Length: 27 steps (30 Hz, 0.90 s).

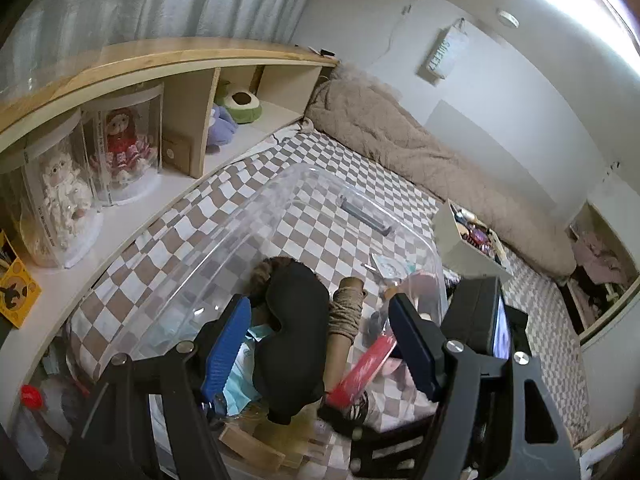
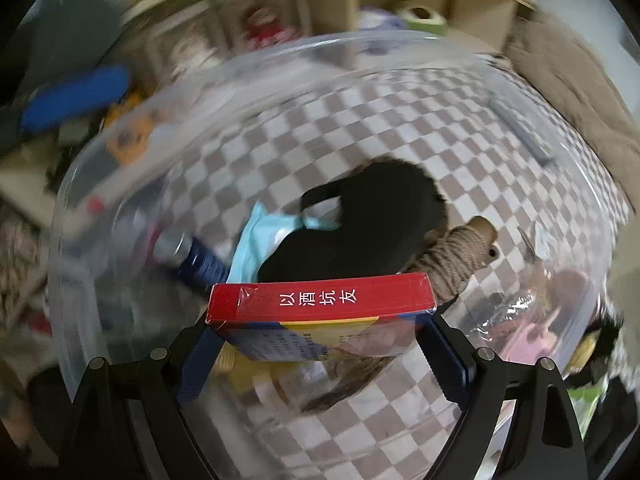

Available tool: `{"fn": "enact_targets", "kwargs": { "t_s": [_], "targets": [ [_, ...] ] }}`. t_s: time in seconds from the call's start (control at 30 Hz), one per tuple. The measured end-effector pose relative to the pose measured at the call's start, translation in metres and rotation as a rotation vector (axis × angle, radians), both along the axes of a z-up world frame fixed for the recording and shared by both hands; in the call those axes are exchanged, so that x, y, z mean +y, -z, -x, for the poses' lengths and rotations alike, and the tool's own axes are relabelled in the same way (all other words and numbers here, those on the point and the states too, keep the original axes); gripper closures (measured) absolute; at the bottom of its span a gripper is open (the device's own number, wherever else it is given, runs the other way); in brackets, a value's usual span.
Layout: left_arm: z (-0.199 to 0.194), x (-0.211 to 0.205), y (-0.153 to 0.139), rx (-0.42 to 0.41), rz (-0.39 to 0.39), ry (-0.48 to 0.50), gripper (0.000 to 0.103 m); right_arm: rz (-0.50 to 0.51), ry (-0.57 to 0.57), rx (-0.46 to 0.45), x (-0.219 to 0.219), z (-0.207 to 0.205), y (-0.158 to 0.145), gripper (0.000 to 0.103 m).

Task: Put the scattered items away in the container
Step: 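Lower both held items into the container and open both tools, then withdraw both tools up out of the container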

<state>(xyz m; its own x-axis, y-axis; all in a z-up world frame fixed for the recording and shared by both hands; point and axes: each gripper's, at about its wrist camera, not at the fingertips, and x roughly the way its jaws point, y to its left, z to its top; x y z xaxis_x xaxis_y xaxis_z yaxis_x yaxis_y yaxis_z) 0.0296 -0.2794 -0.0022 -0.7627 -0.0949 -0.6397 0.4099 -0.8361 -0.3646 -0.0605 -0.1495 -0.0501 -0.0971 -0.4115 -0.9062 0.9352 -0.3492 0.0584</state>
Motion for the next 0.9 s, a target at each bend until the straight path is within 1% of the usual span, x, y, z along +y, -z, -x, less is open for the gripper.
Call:
{"fn": "enact_targets", "kwargs": {
  "t_s": [0.13, 0.17, 0.2, 0.23, 0.3, 0.47, 0.6, 0.8, 0.83, 0.87, 0.9],
  "targets": [
    [-0.001, 0.0, -0.002, 0.008, -0.002, -0.001, 0.031, -0.036, -0.146, -0.026, 0.002, -0.02, 0.001, 0.011],
    [-0.001, 0.0, -0.002, 0.009, -0.002, -0.002, 0.031, -0.043, -0.177, -0.034, 0.003, -0.025, -0.001, 0.01],
    [-0.001, 0.0, -0.002, 0.009, -0.004, -0.003, 0.031, -0.045, -0.188, -0.028, 0.004, -0.027, -0.002, 0.007],
    [-0.001, 0.0, -0.002, 0.01, -0.006, -0.005, 0.031, -0.042, -0.188, -0.009, 0.005, -0.028, -0.005, 0.0],
    [-0.002, -0.001, -0.002, 0.018, -0.018, -0.012, 0.031, -0.024, -0.17, 0.026, 0.008, -0.027, -0.013, 0.0],
    [-0.002, -0.001, -0.003, 0.015, -0.009, -0.012, 0.031, 0.002, -0.105, 0.038, 0.014, -0.014, -0.024, 0.0],
    [0.0, 0.003, -0.002, 0.006, -0.001, 0.002, 0.031, -0.023, -0.065, 0.086, 0.019, -0.007, -0.023, 0.0],
    [0.003, 0.011, -0.002, -0.006, 0.02, 0.028, 0.031, -0.053, -0.064, 0.151, 0.026, -0.007, -0.021, 0.0],
    [0.003, 0.012, -0.002, -0.009, 0.022, 0.03, 0.03, -0.054, -0.065, 0.16, 0.027, -0.008, -0.022, 0.0],
    [0.004, 0.014, -0.001, -0.013, 0.024, 0.033, 0.027, -0.055, -0.065, 0.172, 0.028, -0.008, -0.023, 0.0],
    [0.004, 0.014, -0.001, -0.014, 0.025, 0.03, 0.02, -0.055, -0.064, 0.181, 0.028, -0.009, -0.023, 0.0]
  ]
}}
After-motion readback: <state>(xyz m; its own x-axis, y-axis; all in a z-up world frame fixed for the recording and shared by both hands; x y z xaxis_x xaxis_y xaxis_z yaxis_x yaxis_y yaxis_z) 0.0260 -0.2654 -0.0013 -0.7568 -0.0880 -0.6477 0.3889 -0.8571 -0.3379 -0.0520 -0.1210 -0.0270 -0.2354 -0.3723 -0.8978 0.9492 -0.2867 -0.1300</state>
